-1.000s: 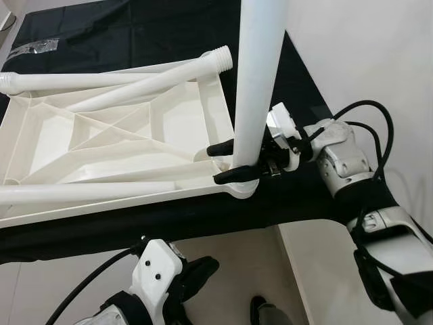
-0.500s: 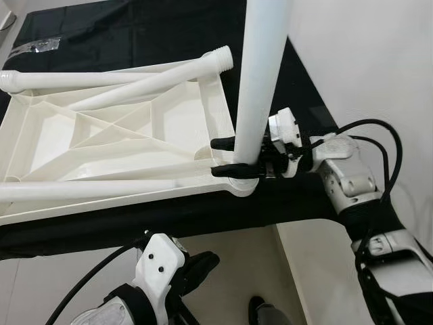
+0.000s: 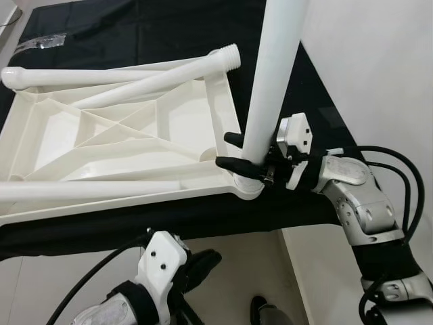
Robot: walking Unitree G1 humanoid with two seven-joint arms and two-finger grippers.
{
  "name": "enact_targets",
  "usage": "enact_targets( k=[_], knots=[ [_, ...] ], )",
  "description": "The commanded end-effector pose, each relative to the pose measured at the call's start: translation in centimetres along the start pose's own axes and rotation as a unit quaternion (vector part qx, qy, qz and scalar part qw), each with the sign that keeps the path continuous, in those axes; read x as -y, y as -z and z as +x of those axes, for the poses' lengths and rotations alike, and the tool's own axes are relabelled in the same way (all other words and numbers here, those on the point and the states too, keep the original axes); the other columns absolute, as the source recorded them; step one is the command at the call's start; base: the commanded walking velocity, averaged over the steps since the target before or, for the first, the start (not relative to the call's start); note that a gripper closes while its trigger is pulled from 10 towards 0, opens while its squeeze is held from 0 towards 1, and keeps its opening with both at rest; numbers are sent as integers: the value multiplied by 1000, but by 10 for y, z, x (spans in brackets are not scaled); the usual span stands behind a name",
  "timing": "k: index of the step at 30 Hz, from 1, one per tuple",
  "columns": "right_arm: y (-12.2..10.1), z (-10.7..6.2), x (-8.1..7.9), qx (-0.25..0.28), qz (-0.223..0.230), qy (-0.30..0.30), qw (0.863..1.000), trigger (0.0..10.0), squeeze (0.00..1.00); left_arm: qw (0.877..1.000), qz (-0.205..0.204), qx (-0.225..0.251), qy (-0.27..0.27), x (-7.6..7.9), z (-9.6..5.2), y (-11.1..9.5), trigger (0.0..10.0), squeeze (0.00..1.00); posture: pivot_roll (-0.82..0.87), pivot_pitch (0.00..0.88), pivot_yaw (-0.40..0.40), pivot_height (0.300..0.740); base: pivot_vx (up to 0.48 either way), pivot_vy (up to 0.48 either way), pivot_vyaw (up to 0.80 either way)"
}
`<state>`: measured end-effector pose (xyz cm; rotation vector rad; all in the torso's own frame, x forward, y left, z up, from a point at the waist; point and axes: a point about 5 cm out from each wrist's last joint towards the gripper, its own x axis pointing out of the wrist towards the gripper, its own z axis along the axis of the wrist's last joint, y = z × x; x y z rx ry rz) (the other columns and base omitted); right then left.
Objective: Building children table
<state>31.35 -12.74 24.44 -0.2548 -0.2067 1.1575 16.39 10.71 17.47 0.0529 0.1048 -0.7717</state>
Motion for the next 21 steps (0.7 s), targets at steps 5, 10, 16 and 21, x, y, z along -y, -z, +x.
enact_targets(
  k=[5, 10, 16, 21],
  knots=[
    [37, -16, -11, -53, 101, -31, 993, 10000, 0, 1000, -14, -9, 3, 2, 0, 7, 10000, 0, 28, 367, 43, 740, 0, 0, 0],
    [32, -21, -13, -52, 100, -70, 991, 10000, 0, 1000, -12, -10, 3, 2, 0, 7, 10000, 0, 28, 361, 42, 740, 0, 0, 0],
    [46, -21, -10, -105, 94, -33, 990, 10000, 0, 1000, -12, -10, 4, 2, 0, 7, 10000, 0, 29, 356, 32, 740, 0, 0, 0],
    [73, -23, -24, -195, 122, 149, 962, 10000, 0, 1000, -10, -10, 1, 4, 0, 9, 10000, 0, 27, 353, 4, 740, 0, 0, 0]
  ],
)
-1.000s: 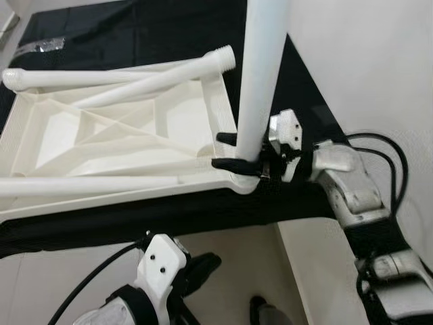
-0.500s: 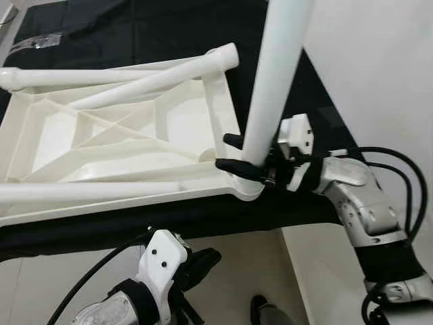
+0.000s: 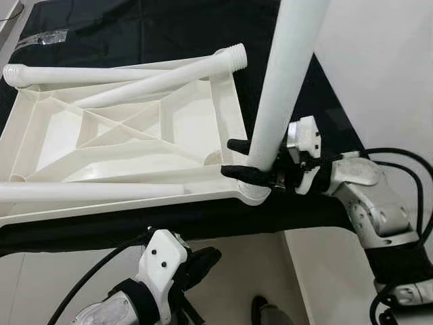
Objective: Building children table
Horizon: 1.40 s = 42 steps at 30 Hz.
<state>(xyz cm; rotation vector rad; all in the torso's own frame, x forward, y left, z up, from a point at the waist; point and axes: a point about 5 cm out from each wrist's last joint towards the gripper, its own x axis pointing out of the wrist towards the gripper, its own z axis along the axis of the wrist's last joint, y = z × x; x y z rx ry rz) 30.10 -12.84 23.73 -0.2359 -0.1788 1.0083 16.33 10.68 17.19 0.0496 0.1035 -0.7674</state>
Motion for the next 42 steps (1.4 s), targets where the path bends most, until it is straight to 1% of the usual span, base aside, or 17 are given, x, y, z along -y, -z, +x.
enact_targets(
  k=[1, 2, 3, 5, 8, 16, 17, 21, 23, 24, 26, 27, 28, 29, 30, 32, 42],
  knots=[
    [77, -22, -8, -207, 100, 204, 952, 10000, 0, 1000, -8, -11, 2, 3, -1, 6, 10000, 0, 20, 351, -6, 740, 0, 0, 0],
    [81, -29, -9, -222, 99, 290, 926, 10000, 0, 1000, -8, -11, 2, 3, -1, 6, 10000, 0, 20, 351, -6, 740, 0, 0, 0],
    [81, -29, -9, -222, 99, 290, 926, 10000, 0, 1000, -8, -11, 2, 3, -1, 6, 10000, 0, 20, 351, -6, 740, 0, 0, 0],
    [81, -43, -30, -224, 113, 382, 889, 10000, 0, 1000, -9, -11, 1, 3, 0, 7, 10000, 0, 17, 343, -9, 740, 0, 0, 0],
    [73, -35, -35, -199, 94, 424, 878, 10000, 0, 1000, -6, -10, -1, 2, 3, 8, 10000, 0, 11, 314, 16, 740, 0, 0, 0],
    [81, -24, -13, -188, 86, 475, 856, 10000, 0, 1000, 3, -8, -5, -6, 12, 13, 10000, 0, 13, 266, 11, 740, 0, 0, 0],
    [82, -23, -12, -184, 96, 476, 854, 10000, 1000, 1000, 4, -5, -10, -8, 14, 14, 10000, 0, 6, 254, 7, 740, 0, 0, 0],
    [79, -17, -10, -155, 131, 462, 863, 10000, 1000, 1000, 9, -1, -18, -12, 18, 15, 10000, 0, 3, 234, 3, 740, 0, 0, 0],
    [71, -6, -4, -102, 155, 420, 888, 10000, 1000, 1000, 16, 4, -25, -15, 22, 15, 10000, 0, 2, 217, 1, 740, 0, 0, 0],
    [71, -6, -4, -102, 155, 420, 888, 10000, 1000, 1000, 16, 4, -25, -15, 22, 15, 10000, 0, 2, 217, 1, 740, 0, 0, 0],
    [56, 2, 2, -30, 167, 347, 922, 10000, 1000, 999, 24, 8, -31, -18, 26, 15, 10000, 0, 6, 205, -2, 740, 0, 0, 0],
    [48, 3, 4, -3, 157, 277, 948, 10000, 733, 999, 30, 11, -36, -19, 28, 15, 10000, 0, 14, 184, -8, 740, 0, 0, 0],
    [42, 2, 5, 13, 148, 228, 962, 10000, 733, 999, 33, 13, -40, -19, 29, 16, 10000, 0, 14, 184, -8, 740, 0, 0, 0],
    [42, 2, 5, 13, 148, 228, 962, 10000, 733, 999, 33, 13, -40, -19, 29, 16, 10000, 0, 14, 184, -8, 740, 0, 0, 0],
    [39, 1, 9, 19, 130, 172, 976, 10000, 0, 998, 40, 17, -45, -20, 31, 17, 10000, 0, 21, 168, -15, 740, 0, 0, 0],
    [35, -1, 19, 13, 100, 116, 988, 10000, 0, 997, 48, 21, -50, -21, 36, 18, 10000, 0, 26, 149, -24, 740, 0, 0, 0],
    [31, 12, 51, -11, 67, 20, 998, 10000, 0, 996, 52, 34, -63, -26, 46, 25, 10000, 0, 40, 105, -53, 740, 0, 0, 0]
  ],
)
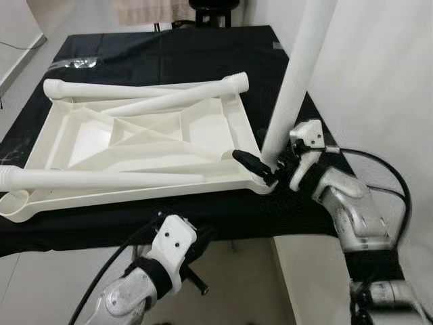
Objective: Building children table
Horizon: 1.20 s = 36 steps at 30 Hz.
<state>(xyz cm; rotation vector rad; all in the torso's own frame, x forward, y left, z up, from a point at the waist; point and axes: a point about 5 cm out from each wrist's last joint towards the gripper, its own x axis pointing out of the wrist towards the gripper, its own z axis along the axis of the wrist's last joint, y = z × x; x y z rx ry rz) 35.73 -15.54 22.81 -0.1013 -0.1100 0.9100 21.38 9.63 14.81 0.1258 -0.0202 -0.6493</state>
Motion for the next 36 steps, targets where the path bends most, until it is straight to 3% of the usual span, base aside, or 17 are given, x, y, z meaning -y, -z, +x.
enact_targets(
  k=[1, 4, 11, 14, 17, 19, 20, 21, 23, 27, 28, 31, 32, 33, 34, 35, 36],
  knots=[
    [5, 9, -4, -14, -5, -52, 999, 0, 0, 1000, -2, -4, -5, 1, 0, 6, 10000, 0, 48, 99, -61, 740, 0, 0, 0],
    [8, 13, -1, -26, -2, -80, 996, 0, 0, 1000, -5, 4, -16, -2, -1, 7, 10000, 0, 50, 88, -66, 740, 0, 0, 0],
    [19, 9, 5, -55, -15, -68, 996, 0, 0, 999, -2, 12, -32, -5, -2, 8, 10000, 0, 39, 80, -64, 740, 0, 0, 0],
    [44, -11, 7, -120, -36, -14, 992, 0, 0, 999, -5, 20, -49, -9, -5, 9, 10000, 0, 27, 78, -66, 740, 0, 0, 0],
    [54, -18, 5, -140, -25, 7, 990, 0, 0, 998, -5, 21, -50, -9, -7, 9, 10000, 0, 13, 78, -69, 740, 0, 0, 0],
    [88, -34, -13, -205, 17, 96, 974, 0, 0, 998, -16, 22, -54, -10, -11, 11, 10000, 0, 0, 80, -71, 740, 0, 0, 0],
    [101, -40, -23, -214, 57, 226, 949, 0, 0, 998, -23, 19, -58, -11, -15, 12, 10000, 0, -8, 79, -62, 740, 0, 0, 0],
    [101, -40, -23, -214, 57, 226, 949, 0, 0, 998, -23, 19, -58, -11, -15, 12, 10000, 0, -8, 79, -62, 740, 0, 0, 0],
    [112, -53, -52, -198, 136, 373, 896, 0, 0, 997, -31, 17, -69, -13, -19, 15, 10000, 0, -15, 81, -52, 740, 0, 0, 0],
    [109, -47, -61, -178, 119, 387, 897, 0, 0, 997, -30, 14, -70, -14, -15, 18, 10000, 0, -26, 73, -42, 740, 0, 0, 0],
    [107, -37, -49, -171, 96, 378, 905, 0, 0, 998, -27, 11, -57, -14, -8, 21, 10000, 0, -8, 44, -52, 740, 0, 0, 0],
    [106, -34, -45, -166, 91, 376, 907, 0, 0, 998, -27, 10, -51, -14, -6, 22, 10000, 0, -8, 44, -52, 740, 0, 0, 0],
    [103, -26, -39, -151, 98, 362, 915, 10000, 0, 999, -29, 8, -44, -14, -3, 23, 10000, 0, -2, 28, -54, 740, 0, 0, 0],
    [103, -26, -39, -151, 98, 362, 915, 10000, 0, 999, -29, 8, -44, -14, -3, 23, 10000, 0, -2, 28, -54, 740, 0, 0, 0],
    [97, -17, -36, -128, 106, 328, 930, 10000, 1000, 999, -35, 7, -37, -13, -1, 25, 10000, 0, 0, 23, -54, 740, 0, 0, 0],
    [87, -8, -29, -89, 124, 291, 945, 10000, 1000, 999, -47, 7, -26, -13, 3, 28, 10000, 0, -3, 12, -53, 740, 0, 0, 0],
    [87, -8, -29, -89, 124, 291, 945, 10000, 1000, 999, -47, 7, -26, -13, 3, 28, 10000, 0, -3, 12, -53, 740, 0, 0, 0]
  ],
)
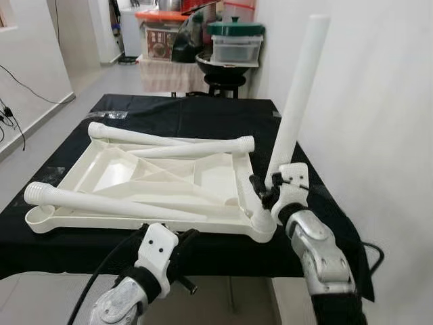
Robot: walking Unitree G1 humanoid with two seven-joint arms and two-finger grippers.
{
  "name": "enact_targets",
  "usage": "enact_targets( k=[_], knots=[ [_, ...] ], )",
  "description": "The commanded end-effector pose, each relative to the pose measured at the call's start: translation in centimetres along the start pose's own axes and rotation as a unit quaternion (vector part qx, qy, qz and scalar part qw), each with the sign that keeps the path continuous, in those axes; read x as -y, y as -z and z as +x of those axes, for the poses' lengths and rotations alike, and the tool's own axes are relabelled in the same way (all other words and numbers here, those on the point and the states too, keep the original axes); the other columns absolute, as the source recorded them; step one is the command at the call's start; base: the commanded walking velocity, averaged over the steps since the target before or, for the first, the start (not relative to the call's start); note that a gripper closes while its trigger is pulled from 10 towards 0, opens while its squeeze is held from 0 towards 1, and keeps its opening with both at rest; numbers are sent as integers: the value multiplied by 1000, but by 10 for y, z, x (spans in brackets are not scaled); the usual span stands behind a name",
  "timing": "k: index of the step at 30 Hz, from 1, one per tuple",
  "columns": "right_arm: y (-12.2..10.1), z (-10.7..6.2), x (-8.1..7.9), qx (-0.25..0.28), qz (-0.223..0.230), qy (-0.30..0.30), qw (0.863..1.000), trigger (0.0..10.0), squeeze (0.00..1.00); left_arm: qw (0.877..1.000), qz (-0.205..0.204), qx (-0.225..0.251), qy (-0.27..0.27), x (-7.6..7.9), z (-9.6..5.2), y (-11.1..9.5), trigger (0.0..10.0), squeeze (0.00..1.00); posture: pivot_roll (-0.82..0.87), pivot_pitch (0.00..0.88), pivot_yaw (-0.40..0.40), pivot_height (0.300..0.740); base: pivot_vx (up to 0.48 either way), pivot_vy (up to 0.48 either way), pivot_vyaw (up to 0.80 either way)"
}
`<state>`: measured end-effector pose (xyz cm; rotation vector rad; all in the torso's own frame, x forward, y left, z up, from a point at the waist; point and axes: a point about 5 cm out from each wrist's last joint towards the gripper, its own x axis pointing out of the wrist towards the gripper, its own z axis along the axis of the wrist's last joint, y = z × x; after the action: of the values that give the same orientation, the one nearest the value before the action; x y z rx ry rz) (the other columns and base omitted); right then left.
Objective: Building children table
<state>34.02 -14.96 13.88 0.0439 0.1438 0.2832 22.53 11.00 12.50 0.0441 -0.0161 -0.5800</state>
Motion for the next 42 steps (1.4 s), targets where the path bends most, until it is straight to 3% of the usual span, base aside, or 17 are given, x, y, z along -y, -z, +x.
enact_targets(
  k=[1, 3, 4, 5, 7, 9, 12, 15, 16, 18, 19, 32, 36, 38, 39, 40, 42],
  knots=[
    [-10, 2, -5, 28, 22, -43, 998, 10000, 1000, 1000, -18, -3, 17, 3, 3, 4, 10000, 0, -2, 3, -53, 740, 0, 0, 0],
    [-19, 2, -4, 46, 20, -64, 997, 10000, 1000, 999, -26, -4, 24, 3, 4, 6, 10000, 0, -4, 0, -56, 740, 0, 0, 0],
    [-27, 2, -5, 59, 19, -99, 993, 10000, 867, 999, -32, -4, 33, 4, 6, 6, 10000, 0, -5, 0, -57, 740, 0, 0, 0],
    [-35, 1, -6, 71, 10, -142, 987, 10000, 0, 998, -36, -5, 42, 4, 8, 7, 10000, 0, -7, 0, -61, 740, 0, 0, 0],
    [-35, 1, -6, 71, 10, -142, 987, 10000, 0, 998, -36, -5, 42, 4, 8, 7, 10000, 0, -7, 0, -61, 740, 0, 0, 0],
    [-40, -4, -7, 72, -34, -263, 962, 10000, 0, 998, -41, -6, 54, 6, 12, 9, 10000, 0, -10, 0, -61, 740, 0, 0, 0],
    [-40, -4, -7, 72, -34, -263, 962, 10000, 0, 998, -41, -6, 54, 6, 12, 9, 10000, 0, -10, 0, -61, 740, 0, 0, 0],
    [-39, 0, -3, 58, -51, -327, 942, 10000, 0, 997, -46, -5, 63, 6, 17, 11, 10000, 0, -1, 0, -66, 740, 0, 0, 0],
    [-39, 4, 0, 54, -51, -334, 940, 1373, 0, 997, -47, -5, 66, 6, 20, 12, 10000, 0, 1, 0, -68, 740, 0, 0, 0],
    [-40, 8, 2, 53, -46, -340, 938, 1373, 0, 996, -46, -3, 70, 6, 22, 12, 10000, 0, 4, 0, -69, 740, 0, 0, 0],
    [-40, 12, 5, 46, -45, -347, 936, 0, 0, 996, -43, -2, 72, 6, 25, 12, 10000, 0, 6, 0, -69, 740, 0, 0, 0],
    [-34, 15, 14, 30, -60, -326, 943, 0, 0, 996, -43, 3, 77, 4, 31, 13, 10000, 0, -17, 0, -60, 740, 0, 0, 0],
    [-21, 15, 17, 5, -71, -284, 956, 0, 0, 996, -44, 6, 78, 3, 32, 12, 10000, 0, -21, 0, -60, 740, 0, 0, 0],
    [-11, 18, 19, -24, -84, -219, 972, 0, 0, 996, -44, 7, 78, 3, 32, 11, 10000, 0, -19, 0, -63, 740, 0, 0, 0],
    [-6, 22, 31, -16, -18, -25, 999, 0, 0, 996, -44, 9, 77, 2, 32, 11, 10000, 0, -23, 0, -61, 740, 0, 0, 0],
    [9, 17, 13, -30, 10, 17, 999, 0, 0, 996, -44, 10, 77, 2, 31, 10, 10000, 0, -19, 0, -62, 740, 0, 0, 0],
    [9, 17, 13, -30, 10, 17, 999, 0, 0, 996, -44, 10, 77, 2, 31, 10, 10000, 0, -19, 0, -62, 740, 0, 0, 0]
  ],
)
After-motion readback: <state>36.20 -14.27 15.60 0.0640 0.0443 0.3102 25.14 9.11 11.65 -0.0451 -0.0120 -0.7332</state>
